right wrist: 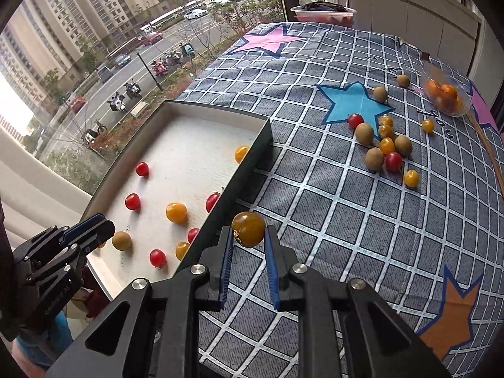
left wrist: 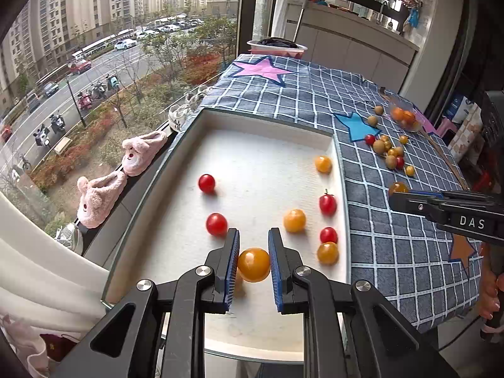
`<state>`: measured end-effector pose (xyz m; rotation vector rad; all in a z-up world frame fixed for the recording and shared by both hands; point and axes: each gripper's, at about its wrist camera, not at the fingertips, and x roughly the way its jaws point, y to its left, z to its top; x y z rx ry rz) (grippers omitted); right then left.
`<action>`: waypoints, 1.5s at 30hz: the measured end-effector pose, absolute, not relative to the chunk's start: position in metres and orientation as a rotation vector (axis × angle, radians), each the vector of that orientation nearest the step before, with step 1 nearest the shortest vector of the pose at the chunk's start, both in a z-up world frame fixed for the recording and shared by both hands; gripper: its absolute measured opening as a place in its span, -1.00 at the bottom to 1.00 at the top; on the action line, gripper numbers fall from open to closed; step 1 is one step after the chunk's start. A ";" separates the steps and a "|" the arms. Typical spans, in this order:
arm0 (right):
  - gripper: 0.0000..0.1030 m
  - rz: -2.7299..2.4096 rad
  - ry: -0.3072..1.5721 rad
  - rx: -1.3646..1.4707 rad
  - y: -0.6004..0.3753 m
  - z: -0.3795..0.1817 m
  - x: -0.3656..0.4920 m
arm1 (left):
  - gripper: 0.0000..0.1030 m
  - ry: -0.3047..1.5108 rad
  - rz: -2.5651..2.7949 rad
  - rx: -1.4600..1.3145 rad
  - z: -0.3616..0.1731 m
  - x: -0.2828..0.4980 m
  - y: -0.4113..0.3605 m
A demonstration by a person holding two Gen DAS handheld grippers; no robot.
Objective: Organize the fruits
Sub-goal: 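Carry both held tomatoes over the white tray, then open both tools to drop the tomatoes into the white tray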
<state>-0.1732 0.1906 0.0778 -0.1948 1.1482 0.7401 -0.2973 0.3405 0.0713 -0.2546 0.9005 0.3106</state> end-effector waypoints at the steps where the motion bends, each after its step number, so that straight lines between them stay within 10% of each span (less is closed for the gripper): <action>1: -0.58 0.751 1.150 -0.203 0.199 0.077 -0.175 | -0.60 0.901 0.333 -0.261 0.069 -0.299 0.349; 29: -0.49 0.764 1.175 -0.411 0.305 0.017 -0.156 | -0.58 1.030 0.467 -0.211 0.015 -0.288 0.392; 32: -0.29 0.767 1.169 -0.388 0.301 0.023 -0.158 | 0.41 1.015 0.455 -0.221 0.018 -0.289 0.390; 45: 0.47 0.785 1.113 -0.371 0.272 0.061 -0.178 | 0.47 0.974 0.449 -0.203 0.039 -0.300 0.373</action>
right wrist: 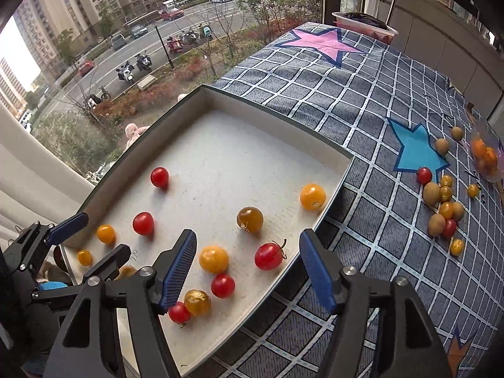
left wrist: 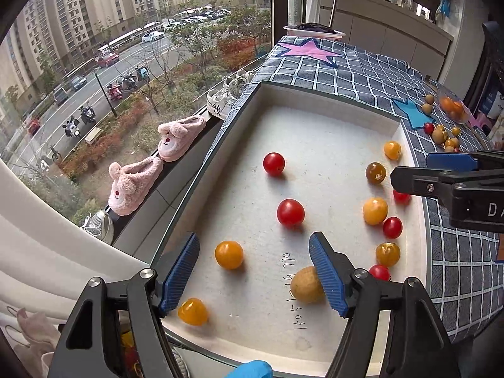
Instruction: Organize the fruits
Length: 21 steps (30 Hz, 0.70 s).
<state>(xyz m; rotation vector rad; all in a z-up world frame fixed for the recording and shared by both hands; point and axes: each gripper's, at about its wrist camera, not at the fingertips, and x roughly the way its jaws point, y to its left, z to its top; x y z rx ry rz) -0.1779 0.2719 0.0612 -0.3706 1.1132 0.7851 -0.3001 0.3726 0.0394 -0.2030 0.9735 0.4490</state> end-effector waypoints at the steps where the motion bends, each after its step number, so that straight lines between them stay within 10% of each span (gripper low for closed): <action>1: 0.54 0.784 1.114 -0.370 0.269 0.064 -0.180 | 0.79 0.974 0.451 -0.199 0.041 -0.301 0.371; 21: 0.77 0.767 1.219 -0.357 0.248 0.080 -0.207 | 1.00 1.062 0.438 -0.231 0.056 -0.322 0.347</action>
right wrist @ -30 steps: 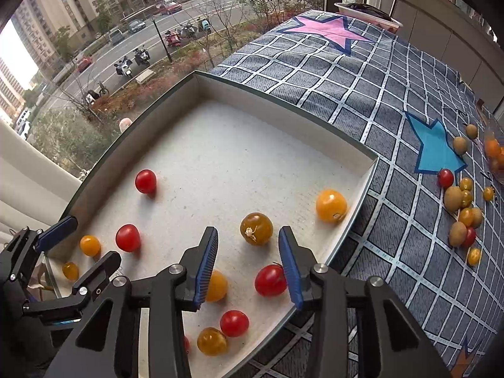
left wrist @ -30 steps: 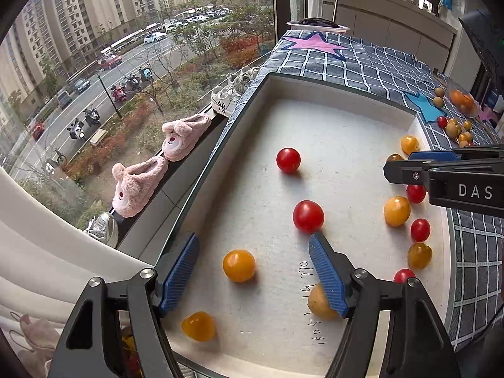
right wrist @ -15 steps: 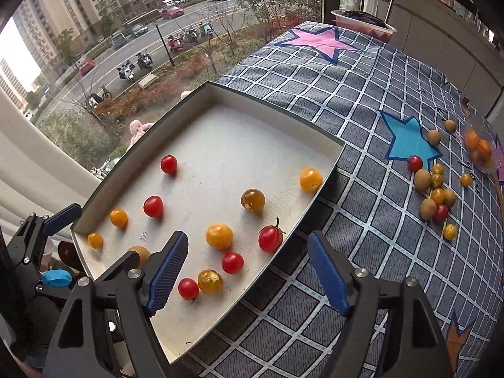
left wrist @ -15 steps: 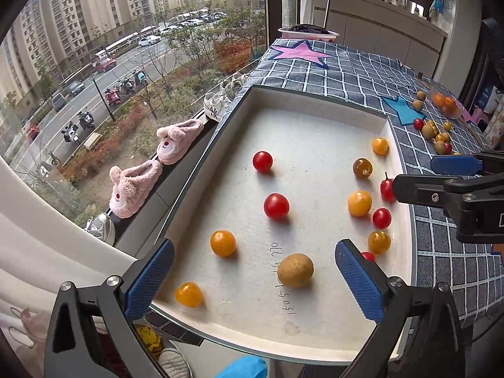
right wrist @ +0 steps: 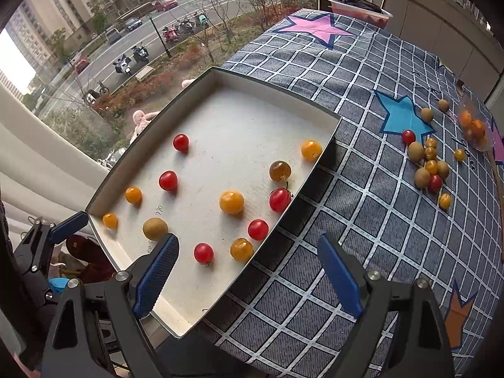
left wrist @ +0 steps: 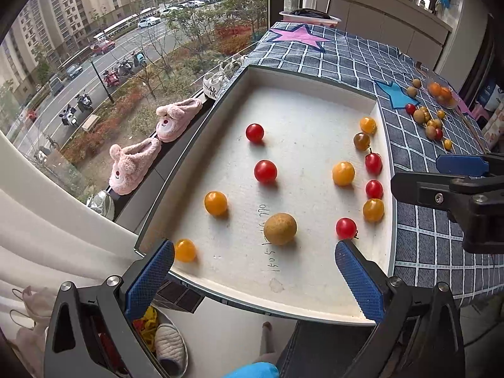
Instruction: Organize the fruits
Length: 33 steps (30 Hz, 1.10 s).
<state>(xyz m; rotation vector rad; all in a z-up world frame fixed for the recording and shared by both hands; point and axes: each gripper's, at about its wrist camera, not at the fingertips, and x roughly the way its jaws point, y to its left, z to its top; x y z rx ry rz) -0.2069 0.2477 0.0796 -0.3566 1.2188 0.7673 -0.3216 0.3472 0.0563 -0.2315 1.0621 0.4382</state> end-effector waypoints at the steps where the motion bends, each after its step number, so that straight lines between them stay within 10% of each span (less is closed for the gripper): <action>1: 0.78 0.769 1.223 -0.357 0.247 0.079 -0.208 | 1.00 1.062 0.444 -0.231 0.057 -0.322 0.347; 33: 0.78 0.770 1.228 -0.405 0.249 0.073 -0.219 | 1.00 1.082 0.461 -0.174 0.056 -0.327 0.340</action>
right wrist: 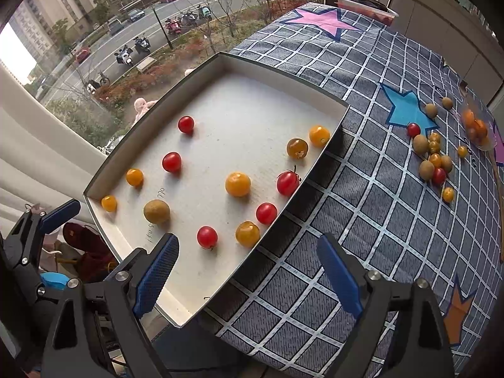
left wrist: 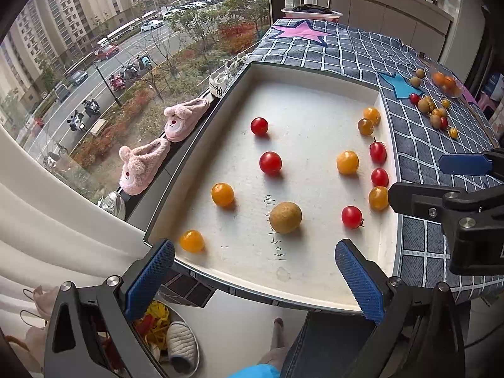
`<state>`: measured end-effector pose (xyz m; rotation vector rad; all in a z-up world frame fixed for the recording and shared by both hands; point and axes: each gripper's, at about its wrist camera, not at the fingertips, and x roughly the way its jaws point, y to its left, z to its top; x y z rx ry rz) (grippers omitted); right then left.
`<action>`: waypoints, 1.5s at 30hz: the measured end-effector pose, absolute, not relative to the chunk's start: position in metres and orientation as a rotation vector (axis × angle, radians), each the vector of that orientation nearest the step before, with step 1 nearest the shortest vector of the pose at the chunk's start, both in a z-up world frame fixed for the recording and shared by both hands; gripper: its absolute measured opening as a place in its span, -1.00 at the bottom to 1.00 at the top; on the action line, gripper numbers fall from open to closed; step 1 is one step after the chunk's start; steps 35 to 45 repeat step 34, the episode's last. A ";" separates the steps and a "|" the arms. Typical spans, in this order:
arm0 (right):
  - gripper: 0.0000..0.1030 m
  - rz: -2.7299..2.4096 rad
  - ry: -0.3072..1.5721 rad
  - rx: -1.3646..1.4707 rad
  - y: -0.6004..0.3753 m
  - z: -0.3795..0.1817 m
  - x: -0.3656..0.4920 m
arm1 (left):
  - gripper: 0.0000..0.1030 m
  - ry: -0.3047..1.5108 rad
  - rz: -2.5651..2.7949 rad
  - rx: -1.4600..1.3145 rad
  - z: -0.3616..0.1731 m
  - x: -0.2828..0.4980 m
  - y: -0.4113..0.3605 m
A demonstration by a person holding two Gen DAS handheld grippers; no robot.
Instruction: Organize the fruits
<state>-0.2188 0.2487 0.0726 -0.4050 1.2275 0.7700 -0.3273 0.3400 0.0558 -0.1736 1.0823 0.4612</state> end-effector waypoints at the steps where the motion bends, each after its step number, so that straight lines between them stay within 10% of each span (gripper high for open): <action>1: 0.78 0.771 1.227 -0.406 0.249 0.073 -0.219 | 1.00 1.083 0.462 -0.170 0.056 -0.327 0.339; 45: 0.78 0.763 1.228 -0.438 0.247 0.065 -0.224 | 1.00 1.065 0.430 -0.137 0.053 -0.327 0.328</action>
